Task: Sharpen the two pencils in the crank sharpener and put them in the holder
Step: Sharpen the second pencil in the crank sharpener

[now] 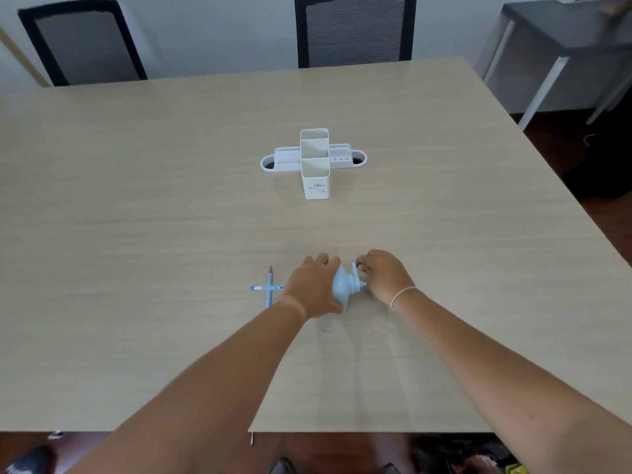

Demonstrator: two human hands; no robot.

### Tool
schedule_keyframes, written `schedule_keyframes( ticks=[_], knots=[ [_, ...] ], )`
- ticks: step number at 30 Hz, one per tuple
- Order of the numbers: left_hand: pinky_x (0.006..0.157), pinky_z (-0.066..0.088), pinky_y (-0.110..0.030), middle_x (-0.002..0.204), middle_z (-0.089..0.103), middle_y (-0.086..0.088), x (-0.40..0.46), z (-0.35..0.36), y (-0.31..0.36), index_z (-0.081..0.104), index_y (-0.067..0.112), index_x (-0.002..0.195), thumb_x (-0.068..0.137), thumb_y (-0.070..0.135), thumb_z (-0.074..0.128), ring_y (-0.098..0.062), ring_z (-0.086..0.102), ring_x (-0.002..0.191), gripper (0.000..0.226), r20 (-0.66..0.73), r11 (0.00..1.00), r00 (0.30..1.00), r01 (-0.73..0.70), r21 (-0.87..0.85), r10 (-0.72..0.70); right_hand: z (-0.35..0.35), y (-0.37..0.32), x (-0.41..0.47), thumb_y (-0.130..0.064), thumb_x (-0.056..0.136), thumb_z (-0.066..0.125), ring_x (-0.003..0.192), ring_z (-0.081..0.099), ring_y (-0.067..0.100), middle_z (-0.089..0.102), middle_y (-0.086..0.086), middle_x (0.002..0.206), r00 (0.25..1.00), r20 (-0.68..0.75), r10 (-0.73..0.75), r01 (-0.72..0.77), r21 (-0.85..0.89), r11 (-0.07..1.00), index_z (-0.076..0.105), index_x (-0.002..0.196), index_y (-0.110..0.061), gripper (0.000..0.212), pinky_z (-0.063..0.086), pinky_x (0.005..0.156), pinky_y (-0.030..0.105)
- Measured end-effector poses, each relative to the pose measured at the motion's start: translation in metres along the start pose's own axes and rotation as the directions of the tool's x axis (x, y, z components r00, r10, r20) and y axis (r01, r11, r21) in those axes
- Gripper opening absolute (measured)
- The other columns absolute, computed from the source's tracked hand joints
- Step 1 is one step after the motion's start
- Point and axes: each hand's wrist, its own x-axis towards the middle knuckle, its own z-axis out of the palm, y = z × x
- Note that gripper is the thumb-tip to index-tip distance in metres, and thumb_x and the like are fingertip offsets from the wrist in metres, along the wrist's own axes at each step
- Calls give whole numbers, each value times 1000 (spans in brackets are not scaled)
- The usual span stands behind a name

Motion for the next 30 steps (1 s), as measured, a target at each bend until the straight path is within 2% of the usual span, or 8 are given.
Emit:
schedule_keyframes(
  ticks=[6,8,10,13,16,25,27,30],
  knots=[
    [86,48,-37,114,50,-5,-1,-1,1,44,12,117,66,35,76,-27,47,103,64,-7,1000,1000,12,-23,-12,24,9,-57,-5,88,44,81,51,28,57,14,79,995,84,-58,56,20,998,63,79,3,22,41,69,32],
    [86,48,-36,114,50,-5,-1,-1,0,43,13,117,66,35,76,-27,47,103,64,-4,1000,1000,14,-27,-14,12,4,-74,-9,85,41,69,42,23,45,8,66,993,11,-114,113,80,990,59,69,4,27,34,63,28],
    [86,49,-37,114,50,-5,-2,-1,0,44,13,117,66,35,76,-27,47,103,64,-5,1000,1000,12,-11,-12,-4,-5,-77,-16,80,39,64,45,22,50,9,60,982,-110,-156,169,121,978,62,68,-2,30,33,60,28],
    [86,50,-38,113,51,-5,-1,0,1,44,13,115,66,36,76,-27,48,102,63,0,1000,1000,5,-23,-5,-23,-11,-55,-20,79,36,71,55,27,61,13,68,965,-208,-159,188,131,973,66,76,-5,34,35,66,26],
    [85,49,-38,111,51,-6,-1,0,0,45,12,113,66,36,76,-28,48,101,61,-3,1000,1000,11,-29,-11,-24,-13,-23,-5,86,46,83,55,31,54,11,72,971,-221,-91,118,114,986,66,83,-1,21,35,69,27],
    [85,50,-40,112,50,-5,0,1,0,44,13,113,65,37,76,-27,47,99,63,0,1000,1000,6,-1,-6,24,7,-26,-3,86,46,91,56,33,61,20,89,997,66,41,-43,20,999,63,83,1,18,39,69,32],
    [85,50,-40,113,50,-5,-1,1,0,44,13,114,65,36,76,-27,47,100,63,-2,1000,1000,7,-5,-7,29,10,-47,-4,88,46,86,53,31,60,15,81,997,74,-19,15,44,999,64,83,2,20,38,69,32],
    [85,50,-39,113,50,-5,-1,0,0,44,13,115,65,35,76,-27,47,101,63,6,1000,1000,8,-8,-8,12,4,-76,-6,84,44,67,42,22,39,-2,59,992,-25,-126,128,115,985,61,71,4,24,25,61,21]
  ],
)
